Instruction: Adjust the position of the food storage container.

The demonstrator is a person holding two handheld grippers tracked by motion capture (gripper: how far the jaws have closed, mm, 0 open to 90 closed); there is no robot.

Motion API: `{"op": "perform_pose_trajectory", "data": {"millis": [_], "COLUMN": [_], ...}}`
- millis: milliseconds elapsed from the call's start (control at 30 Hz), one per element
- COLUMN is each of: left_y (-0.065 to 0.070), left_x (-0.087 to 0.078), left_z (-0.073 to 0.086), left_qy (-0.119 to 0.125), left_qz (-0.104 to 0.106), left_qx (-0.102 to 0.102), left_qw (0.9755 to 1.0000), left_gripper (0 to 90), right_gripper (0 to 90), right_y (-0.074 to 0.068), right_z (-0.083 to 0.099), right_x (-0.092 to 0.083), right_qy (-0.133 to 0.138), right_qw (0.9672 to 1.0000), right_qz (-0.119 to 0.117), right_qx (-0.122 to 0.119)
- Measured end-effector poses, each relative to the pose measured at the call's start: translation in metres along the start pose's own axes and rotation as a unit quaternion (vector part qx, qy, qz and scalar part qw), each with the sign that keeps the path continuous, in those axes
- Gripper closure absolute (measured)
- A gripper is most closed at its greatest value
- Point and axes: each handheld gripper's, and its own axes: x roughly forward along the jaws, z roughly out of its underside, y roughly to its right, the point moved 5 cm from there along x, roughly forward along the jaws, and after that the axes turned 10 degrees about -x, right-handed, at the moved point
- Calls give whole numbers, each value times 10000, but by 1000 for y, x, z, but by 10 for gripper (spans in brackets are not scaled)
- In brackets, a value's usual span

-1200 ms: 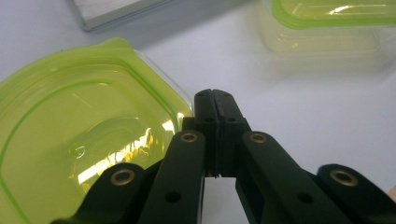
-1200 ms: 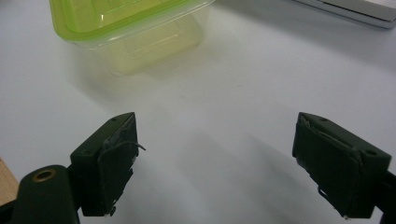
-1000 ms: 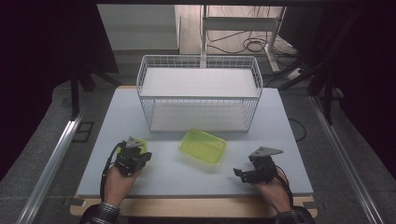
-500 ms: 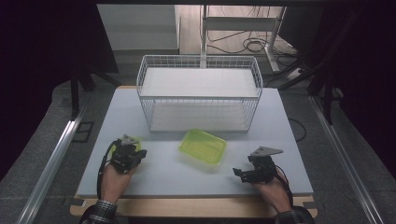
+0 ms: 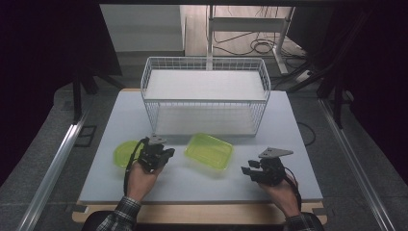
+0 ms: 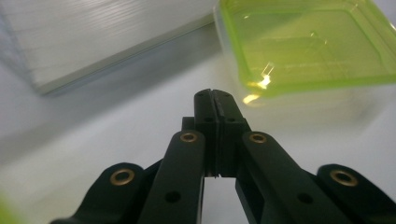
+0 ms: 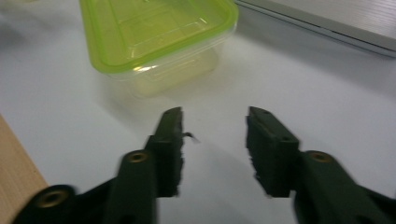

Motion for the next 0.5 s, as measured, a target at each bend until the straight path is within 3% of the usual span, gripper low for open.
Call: {"op": "perform_pose_trajectory", "data": {"millis": [167,333,400,500], "left_y": [3,3,4,4], "left_x": [19,34,43,44], "left_z": [-9,-16,-15,-14], "left_qy": [11,-42,-179,-136], "left_qz": [-73,-189,-113,-54], "left_qx": [-22,-39,-22,-69], "left_qw": [10000,9998,9998,9999], "left_gripper": [899,899,899,899], "right_gripper": [844,880,879,865], "right_y": [0,3,7,11], "right_z": [-12,-20,-23,-26], "right_x": [2,7,13,19], "right_qy": [26,23,-6,-60], "right_qw": [9999,9998,9999,9999], "right_qz": [-144,-144,-123,-74], "right_qx": [-86,-97,-74,-55]}}
